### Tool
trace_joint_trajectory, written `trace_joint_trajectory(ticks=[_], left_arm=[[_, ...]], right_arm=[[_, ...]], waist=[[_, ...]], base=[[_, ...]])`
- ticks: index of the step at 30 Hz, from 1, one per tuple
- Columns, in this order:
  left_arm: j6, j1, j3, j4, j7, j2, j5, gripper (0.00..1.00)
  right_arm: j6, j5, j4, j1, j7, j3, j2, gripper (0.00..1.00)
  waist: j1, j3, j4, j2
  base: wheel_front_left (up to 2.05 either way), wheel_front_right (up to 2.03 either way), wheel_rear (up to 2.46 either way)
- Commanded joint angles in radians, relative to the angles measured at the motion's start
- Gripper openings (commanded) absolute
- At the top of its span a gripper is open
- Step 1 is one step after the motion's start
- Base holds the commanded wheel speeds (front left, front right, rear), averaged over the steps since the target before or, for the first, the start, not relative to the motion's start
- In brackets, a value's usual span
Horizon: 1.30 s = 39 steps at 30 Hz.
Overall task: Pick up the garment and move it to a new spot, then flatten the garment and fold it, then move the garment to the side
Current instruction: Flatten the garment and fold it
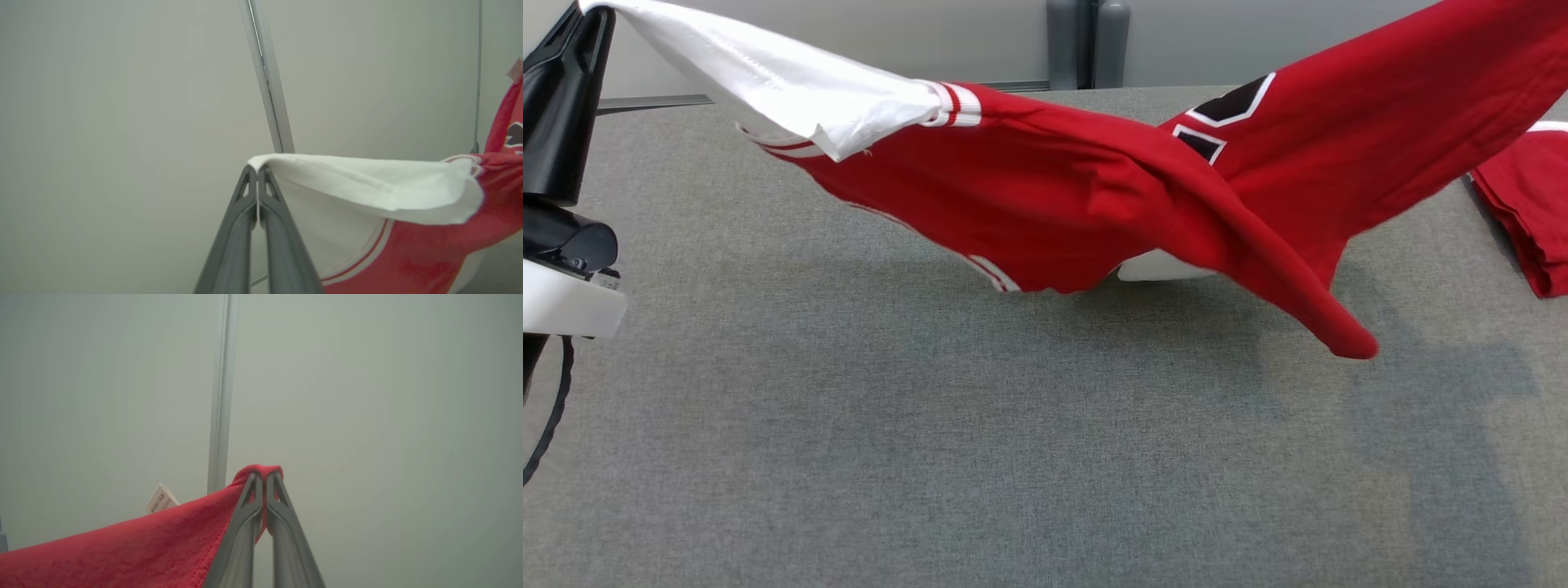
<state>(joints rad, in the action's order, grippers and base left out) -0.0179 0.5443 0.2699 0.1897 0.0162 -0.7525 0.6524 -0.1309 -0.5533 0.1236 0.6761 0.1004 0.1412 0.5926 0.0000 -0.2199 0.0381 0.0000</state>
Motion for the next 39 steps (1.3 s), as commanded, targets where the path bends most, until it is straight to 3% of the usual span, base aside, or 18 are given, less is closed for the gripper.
trace_joint_trajectory(ticks=[1, 4, 6, 7, 8, 16, 19, 22, 26, 39], left_arm=[[-0.01, 0.017, -0.008, -0.006, -0.008, 0.009, 0.019, 0.0], [-0.019, 0.009, 0.004, -0.012, 0.003, 0.03, 0.055, 0.0], [-0.027, -0.003, 0.027, -0.02, 0.013, 0.038, 0.055, 0.0], [-0.031, -0.005, 0.041, -0.025, 0.018, 0.045, 0.053, 0.0], [-0.032, -0.005, 0.055, -0.03, 0.024, 0.053, 0.05, 0.0], [-0.035, 0.051, 0.128, -0.135, -0.064, 0.126, -0.039, 0.0], [-0.033, 0.066, 0.134, -0.183, -0.117, 0.146, -0.068, 0.0], [-0.038, 0.08, 0.144, -0.221, -0.145, 0.162, -0.08, 0.0], [-0.043, 0.09, 0.152, -0.255, -0.162, 0.172, -0.084, 0.0], [-0.052, 0.114, 0.168, -0.28, -0.173, 0.182, -0.074, 0.0]], right_arm=[[0.0, 0.013, 0.019, 0.015, -0.013, -0.014, -0.008, 0.0], [0.0, 0.036, 0.089, 0.021, -0.073, -0.005, -0.036, 0.0], [0.0, 0.046, 0.139, 0.031, -0.098, 0.016, -0.053, 0.39], [0.0, 0.055, 0.169, 0.03, -0.102, 0.031, -0.065, 0.75], [0.0, 0.064, 0.196, 0.028, -0.104, 0.048, -0.076, 1.0], [0.0, 0.196, 0.318, -0.043, 0.041, 0.155, -0.147, 1.0], [0.0, 0.196, 0.272, -0.129, 0.083, 0.288, -0.163, 1.0], [0.001, 0.166, 0.206, -0.216, 0.092, 0.421, -0.139, 1.0], [0.001, 0.128, 0.167, -0.312, 0.058, 0.531, -0.15, 1.0], [0.001, 0.242, 0.408, -0.257, 0.091, 0.459, -0.276, 1.0]], waist=[[0.0, -0.004, 0.002, 0.0], [0.0, -0.007, 0.007, 0.0], [0.0, -0.014, 0.012, 0.0], [0.0, -0.018, 0.014, 0.0], [0.0, -0.022, 0.015, 0.0], [0.0, -0.054, 0.006, 0.0], [0.0, -0.054, 0.001, 0.0], [0.0, -0.057, -0.002, 0.0], [0.0, -0.064, -0.003, 0.0], [0.0, -0.078, 0.004, 0.0]], base=[[0.0, 0.0, 0.0], [0.0, 0.0, 0.0], [0.0, 0.0, 0.0], [0.0, 0.0, 0.0], [0.0, 0.0, 0.0], [0.0, 0.0, 0.0], [0.0, 0.0, 0.0], [0.0, 0.0, 0.0], [0.0, 0.0, 0.0], [0.0, 0.0, 0.0]])
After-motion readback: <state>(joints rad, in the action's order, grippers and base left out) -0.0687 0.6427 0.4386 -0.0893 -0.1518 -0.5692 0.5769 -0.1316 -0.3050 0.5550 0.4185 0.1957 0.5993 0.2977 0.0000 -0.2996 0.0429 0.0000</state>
